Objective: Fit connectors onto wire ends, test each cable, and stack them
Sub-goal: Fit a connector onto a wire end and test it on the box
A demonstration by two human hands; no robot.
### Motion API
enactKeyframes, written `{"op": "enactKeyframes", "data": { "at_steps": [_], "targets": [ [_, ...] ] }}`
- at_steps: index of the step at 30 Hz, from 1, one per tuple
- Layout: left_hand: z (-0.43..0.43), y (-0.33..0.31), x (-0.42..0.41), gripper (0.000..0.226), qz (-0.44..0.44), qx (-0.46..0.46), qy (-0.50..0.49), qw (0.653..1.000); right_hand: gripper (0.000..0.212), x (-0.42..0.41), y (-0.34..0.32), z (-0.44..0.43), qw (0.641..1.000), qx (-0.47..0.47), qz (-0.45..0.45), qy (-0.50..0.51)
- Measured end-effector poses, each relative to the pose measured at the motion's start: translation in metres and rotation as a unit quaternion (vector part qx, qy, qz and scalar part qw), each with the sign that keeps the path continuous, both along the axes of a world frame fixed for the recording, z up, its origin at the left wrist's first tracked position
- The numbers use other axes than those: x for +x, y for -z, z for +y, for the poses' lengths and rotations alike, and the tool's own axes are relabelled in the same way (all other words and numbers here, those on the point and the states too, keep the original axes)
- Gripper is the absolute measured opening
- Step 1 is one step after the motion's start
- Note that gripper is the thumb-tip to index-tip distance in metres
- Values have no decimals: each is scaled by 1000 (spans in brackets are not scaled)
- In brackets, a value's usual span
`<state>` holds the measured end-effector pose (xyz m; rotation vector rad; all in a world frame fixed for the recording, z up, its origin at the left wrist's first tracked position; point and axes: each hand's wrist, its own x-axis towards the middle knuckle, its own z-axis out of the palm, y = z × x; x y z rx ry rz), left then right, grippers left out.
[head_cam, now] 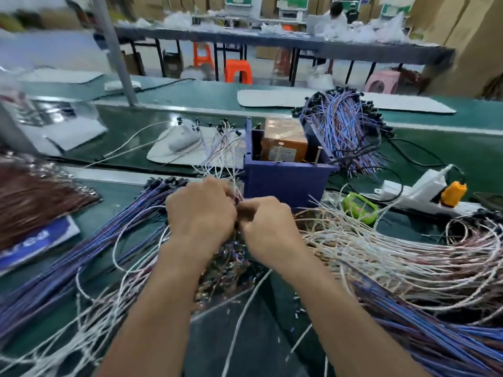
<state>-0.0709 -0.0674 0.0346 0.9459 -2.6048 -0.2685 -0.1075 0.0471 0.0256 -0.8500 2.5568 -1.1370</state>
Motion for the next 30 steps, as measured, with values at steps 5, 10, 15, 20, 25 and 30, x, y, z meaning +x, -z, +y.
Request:
{"op": "enactKeyframes", "data": {
  "at_steps": [5,10,15,20,25,30],
  "targets": [
    [-47,-10,25,20,0,8,-77,997,49,-1,-5,-48,998,21,-4,-67],
    [-106,-3,66,31,-18,19,-106,994,60,-3,-2,-98,987,44,37,-149],
    [-133,27,83,44,69,66,-142,985,68,0,5,-146,978,80,52,-186],
    [-130,47,72,28,71,111,-111,985,52,0,13,-172,967,133,94,-195],
    [-139,53,71,24,105,154,-101,977,37,-12,6,-182,979,111,123,-115],
    [-140,55,69,20,164,208,-128,956,35,-20,4,-182,954,168,212,-129]
  ]
}}
